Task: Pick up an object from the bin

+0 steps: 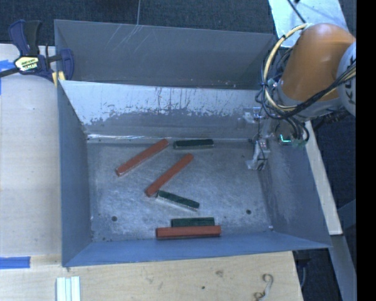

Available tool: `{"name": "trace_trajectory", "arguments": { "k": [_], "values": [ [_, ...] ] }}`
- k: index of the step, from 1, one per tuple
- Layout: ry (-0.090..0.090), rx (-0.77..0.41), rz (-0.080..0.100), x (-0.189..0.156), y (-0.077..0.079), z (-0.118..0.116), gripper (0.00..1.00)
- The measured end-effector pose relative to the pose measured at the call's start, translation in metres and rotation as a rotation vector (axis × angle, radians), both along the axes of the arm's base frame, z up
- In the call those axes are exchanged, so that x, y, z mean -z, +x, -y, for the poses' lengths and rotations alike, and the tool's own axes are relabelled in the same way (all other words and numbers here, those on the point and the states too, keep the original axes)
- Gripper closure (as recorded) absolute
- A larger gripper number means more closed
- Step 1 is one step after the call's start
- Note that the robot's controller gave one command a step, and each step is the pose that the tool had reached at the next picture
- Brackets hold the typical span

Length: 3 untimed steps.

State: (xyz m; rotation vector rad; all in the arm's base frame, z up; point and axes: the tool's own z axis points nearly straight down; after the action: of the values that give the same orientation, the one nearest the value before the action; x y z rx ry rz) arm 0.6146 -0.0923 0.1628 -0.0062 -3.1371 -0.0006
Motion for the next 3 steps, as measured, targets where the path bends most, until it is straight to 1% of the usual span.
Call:
{"name": "trace_trajectory", "arguments": {
  "k": [1,2,3],
  "values": [
    [0.003,-0.089,0.009,0.094,-0.012,-0.140,0.00],
    [0.002,-0.395,0.012,0.091,-0.004,-0.201,0.00],
    [0.001,-0.394,0.012,0.090,-0.003,-0.201,0.00]
  ]
}}
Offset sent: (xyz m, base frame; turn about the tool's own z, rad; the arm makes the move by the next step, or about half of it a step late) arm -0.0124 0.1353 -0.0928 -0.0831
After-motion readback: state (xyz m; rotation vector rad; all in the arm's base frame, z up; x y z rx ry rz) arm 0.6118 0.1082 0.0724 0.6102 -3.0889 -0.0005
